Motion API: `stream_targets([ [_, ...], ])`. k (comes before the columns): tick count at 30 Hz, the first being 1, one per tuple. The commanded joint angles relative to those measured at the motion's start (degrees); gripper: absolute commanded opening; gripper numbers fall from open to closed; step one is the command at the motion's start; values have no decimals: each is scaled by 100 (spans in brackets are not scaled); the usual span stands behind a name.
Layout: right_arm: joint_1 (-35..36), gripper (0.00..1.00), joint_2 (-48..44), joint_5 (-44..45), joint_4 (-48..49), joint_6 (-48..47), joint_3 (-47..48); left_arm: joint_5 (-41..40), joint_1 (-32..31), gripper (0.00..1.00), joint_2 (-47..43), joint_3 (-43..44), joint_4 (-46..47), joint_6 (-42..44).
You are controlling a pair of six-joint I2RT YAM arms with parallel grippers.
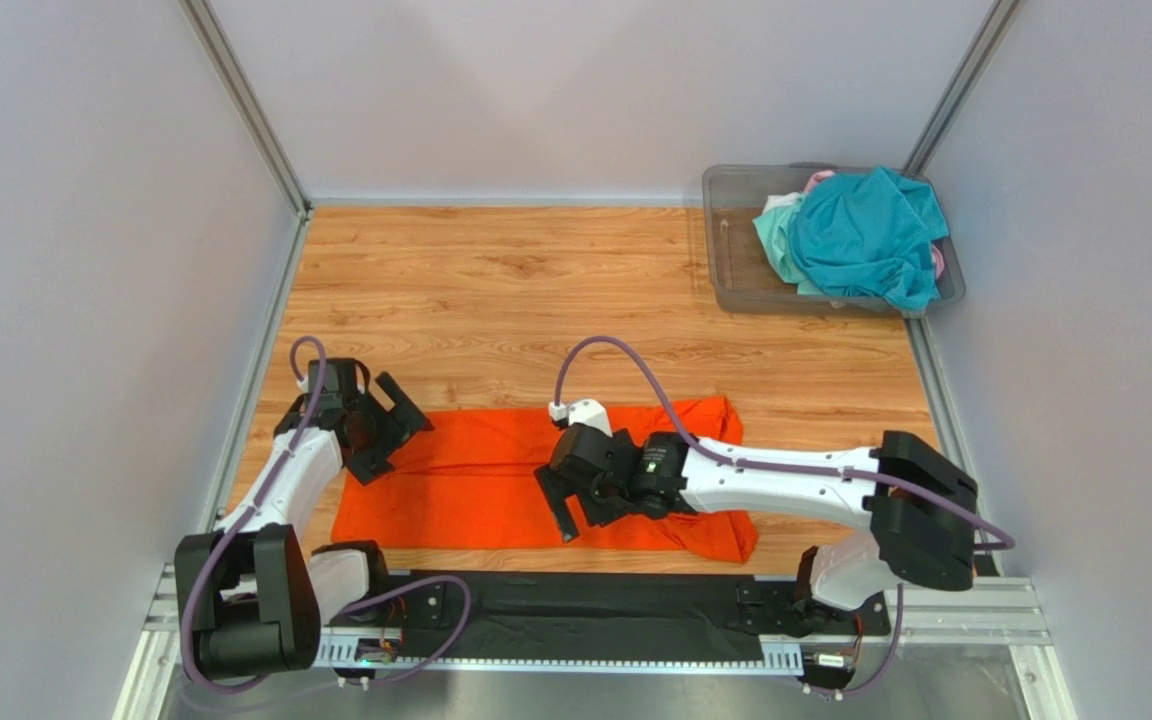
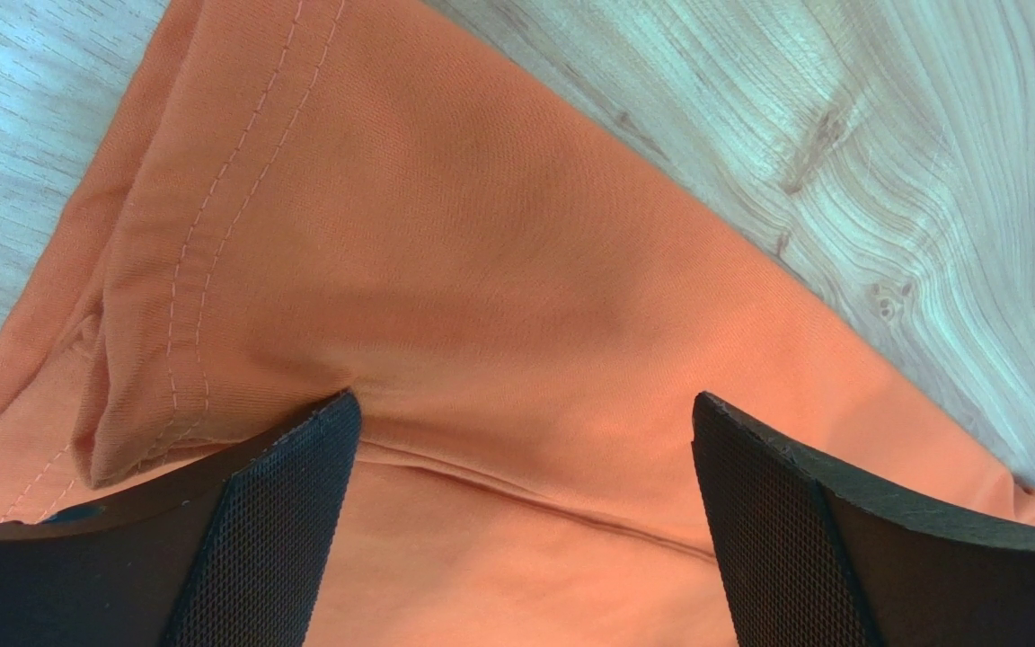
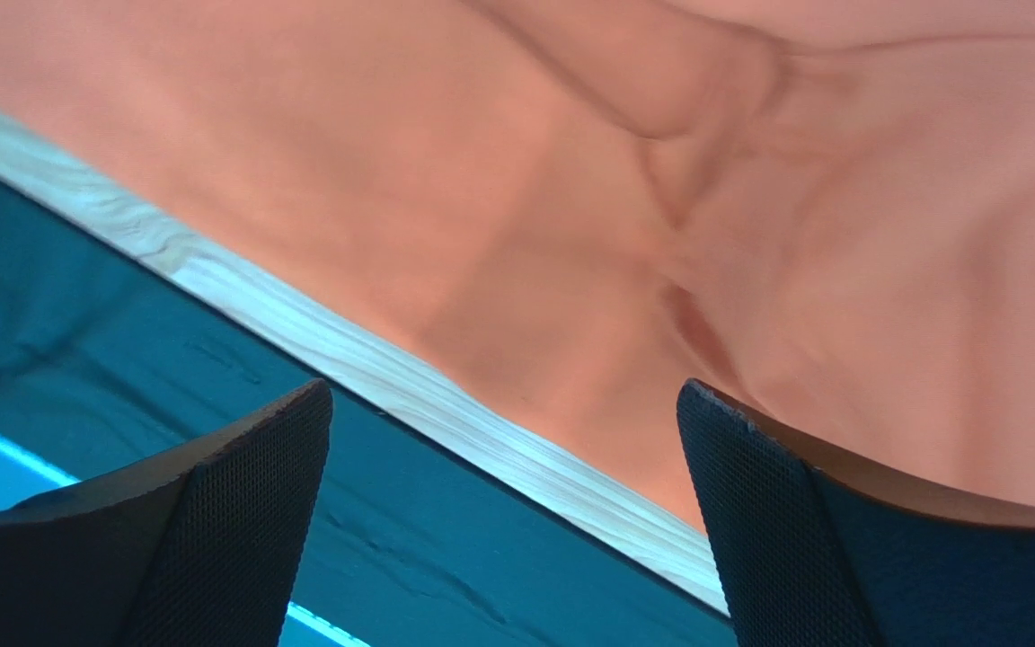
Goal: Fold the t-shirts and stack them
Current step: Fold the tshirt
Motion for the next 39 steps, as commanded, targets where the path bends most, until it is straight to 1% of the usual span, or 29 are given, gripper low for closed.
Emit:
stream_targets([
  [1,-88,100,-659,937,-431,435,55,-223,24,100,66,-3,26,153],
  [3,-229,100,-1072,973,-458,795,-234,-214,24,100,66,58,-122,188],
  [5,-519,100,-1345,746,-467,1059,-506,-354,24,100,22,181,-377,197],
  [6,-589,100,-1616,701,-467,1304,-786,-433,24,100,-100,216,-465,179],
  [8,-730,100,-1907,648,-467,1525,-1034,-713,25,100,-398,322,-736,22],
  [10,-835,100,-2303,560,-432,1876,-1412,-794,16,100,-645,488,-992,-233],
  [12,-932,100,-2531,323,-371,2052,-1658,-505,-63,100,-1049,541,-967,-260],
  [15,-1143,100,-2883,-81,-82,2246,-2106,-504,-423,100,-1480,612,-967,-313],
  [18,-1363,100,-3086,-450,279,2352,-2537,-294,-555,100,-1578,551,-914,-313],
  [20,-1609,100,-3104,-661,429,2308,-2739,-109,-661,100,-1404,498,-748,-261],
  [21,-1697,100,-3078,-705,551,2273,-2775,-74,-652,100,-1289,454,-712,-191],
  [24,-2162,100,-2885,-1038,859,2028,-2916,128,-1012,100,-744,445,-607,-50],
  [25,-2450,100,-2806,-1136,930,1975,-2951,181,-1065,100,-604,445,-546,-15],
  [27,-2786,100,-2516,-1470,1193,1712,-2995,164,-1249,100,-252,393,-519,-5],
  [28,-3040,100,-2367,-1505,1246,1632,-2978,155,-1346,100,-172,366,-414,-14],
  [30,-3252,100,-1910,-1541,1378,1325,-2855,164,-1443,100,12,270,-291,-32],
  [31,-3471,100,-1743,-1567,1405,1254,-2802,164,-1522,100,82,252,-221,-41],
  [32,-3595,100,-1394,-1663,1527,1088,-2688,164,-1549,100,153,217,-176,-49],
  [35,-4069,100,-821,-1935,1756,867,-2442,164,-1663,100,259,173,-106,-93],
  [36,-4271,100,-445,-1989,1774,649,-2145,172,-1698,100,276,120,-36,-128],
  [38,-4448,100,-38,-2050,1757,516,-1819,234,-1786,100,338,94,43,-190],
  [39,-4605,100,129,-2077,1748,359,-1408,269,-1830,100,364,85,113,-207],
])
